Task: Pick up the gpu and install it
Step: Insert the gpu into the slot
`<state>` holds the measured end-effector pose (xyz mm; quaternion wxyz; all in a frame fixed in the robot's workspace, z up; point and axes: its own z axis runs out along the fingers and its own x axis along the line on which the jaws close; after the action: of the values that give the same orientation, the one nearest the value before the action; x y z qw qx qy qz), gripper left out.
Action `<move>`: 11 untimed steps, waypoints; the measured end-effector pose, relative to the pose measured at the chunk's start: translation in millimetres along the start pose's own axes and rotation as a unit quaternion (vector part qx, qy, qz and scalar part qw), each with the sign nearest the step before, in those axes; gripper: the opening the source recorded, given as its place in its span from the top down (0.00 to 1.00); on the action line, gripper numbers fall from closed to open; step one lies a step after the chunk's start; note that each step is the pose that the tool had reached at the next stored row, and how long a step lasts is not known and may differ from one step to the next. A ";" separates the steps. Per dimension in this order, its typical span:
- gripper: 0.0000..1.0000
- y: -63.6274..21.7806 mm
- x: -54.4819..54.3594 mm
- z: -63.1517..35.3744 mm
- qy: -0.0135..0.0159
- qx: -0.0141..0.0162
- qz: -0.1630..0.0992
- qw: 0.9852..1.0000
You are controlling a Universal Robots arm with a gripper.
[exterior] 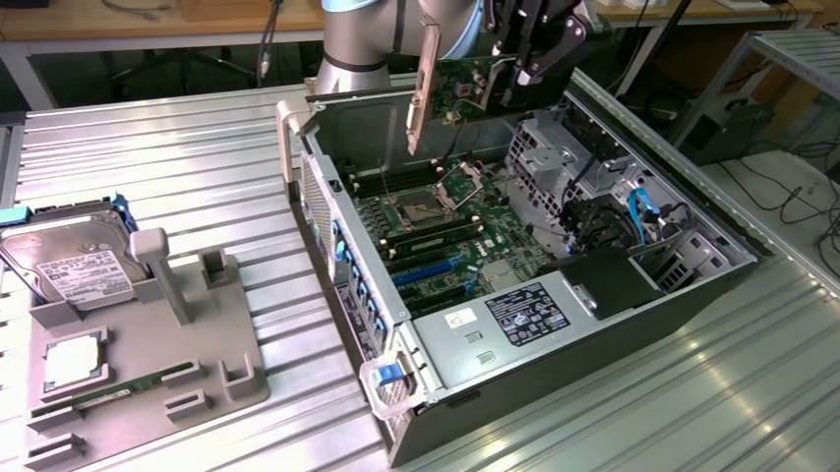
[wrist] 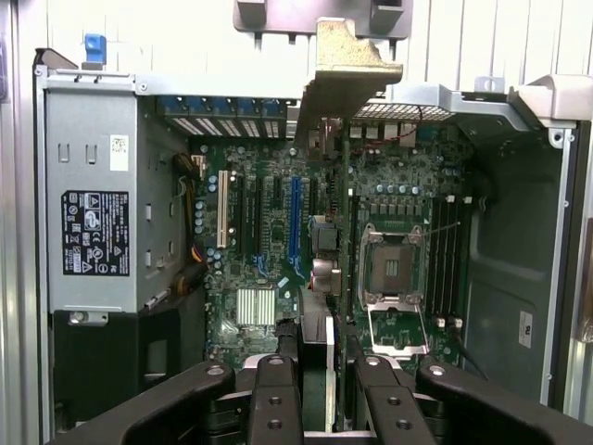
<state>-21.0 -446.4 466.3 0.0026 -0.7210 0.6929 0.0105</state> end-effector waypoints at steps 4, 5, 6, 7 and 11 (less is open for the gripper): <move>0.72 0.0 0.0 1.2 0.000 0.000 -0.002 1.000; 0.72 0.0 0.0 1.6 0.000 0.000 -0.002 1.000; 0.72 0.0 0.0 2.0 0.000 0.000 -0.003 1.000; 0.72 0.0 0.0 2.3 0.000 0.000 -0.003 1.000; 0.72 0.0 0.0 3.4 0.000 0.000 -0.006 1.000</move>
<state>-21.0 -446.4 462.9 0.0025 -0.7249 0.6888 0.0105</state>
